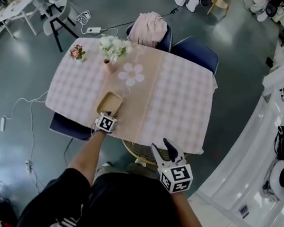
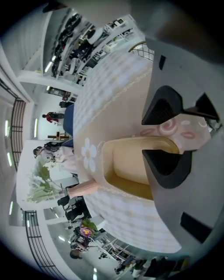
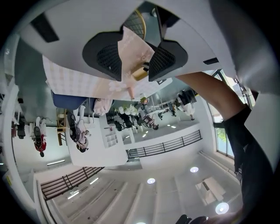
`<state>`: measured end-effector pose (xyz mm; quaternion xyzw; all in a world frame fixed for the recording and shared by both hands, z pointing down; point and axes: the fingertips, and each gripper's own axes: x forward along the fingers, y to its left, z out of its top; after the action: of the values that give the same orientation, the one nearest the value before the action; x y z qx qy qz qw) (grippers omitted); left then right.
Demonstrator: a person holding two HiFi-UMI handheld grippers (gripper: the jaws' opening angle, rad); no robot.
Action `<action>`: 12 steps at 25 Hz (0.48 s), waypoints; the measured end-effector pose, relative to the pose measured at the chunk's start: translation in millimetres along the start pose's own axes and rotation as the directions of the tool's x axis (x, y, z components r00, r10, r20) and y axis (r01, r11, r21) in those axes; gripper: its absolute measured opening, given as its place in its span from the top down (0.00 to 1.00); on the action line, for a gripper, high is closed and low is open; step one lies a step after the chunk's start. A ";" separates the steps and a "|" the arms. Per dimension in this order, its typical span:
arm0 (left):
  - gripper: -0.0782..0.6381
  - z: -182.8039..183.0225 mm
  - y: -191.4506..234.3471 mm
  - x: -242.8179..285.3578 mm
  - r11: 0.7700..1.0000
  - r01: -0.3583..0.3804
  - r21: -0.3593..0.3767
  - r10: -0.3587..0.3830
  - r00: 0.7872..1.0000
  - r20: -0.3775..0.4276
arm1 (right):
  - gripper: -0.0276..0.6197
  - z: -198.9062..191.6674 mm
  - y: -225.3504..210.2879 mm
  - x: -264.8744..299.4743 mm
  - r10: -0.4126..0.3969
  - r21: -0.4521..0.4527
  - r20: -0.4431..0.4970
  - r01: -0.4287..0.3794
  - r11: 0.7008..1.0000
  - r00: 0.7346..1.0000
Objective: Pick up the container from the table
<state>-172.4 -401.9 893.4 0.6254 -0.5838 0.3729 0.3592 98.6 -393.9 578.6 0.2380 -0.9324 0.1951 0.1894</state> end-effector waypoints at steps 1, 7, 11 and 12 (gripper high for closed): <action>0.65 -4.4 -0.7 2.2 1.000 -0.012 0.023 0.012 0.999 -0.031 | 0.71 -3.0 -3.4 -1.7 -0.005 0.004 -0.007 0.005 1.000 1.000; 0.86 -12.2 5.6 -1.8 0.997 -0.058 0.044 0.061 0.996 -0.071 | 0.71 -3.1 -13.3 -7.6 -0.016 0.020 0.001 0.016 1.000 1.000; 0.87 -7.0 3.0 -17.9 0.999 -0.051 -0.003 0.051 0.999 -0.013 | 0.71 1.3 -15.3 -5.5 -0.039 0.037 0.034 0.037 0.999 0.999; 0.87 -3.8 3.1 -24.6 0.999 -0.047 -0.014 0.048 0.999 0.010 | 0.71 3.9 -13.7 -4.6 -0.042 0.042 0.046 0.040 0.998 0.998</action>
<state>-176.7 -387.4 873.4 0.6108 -0.6028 0.3742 0.3515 108.4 -405.1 577.1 0.2653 -0.9273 0.2048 0.1664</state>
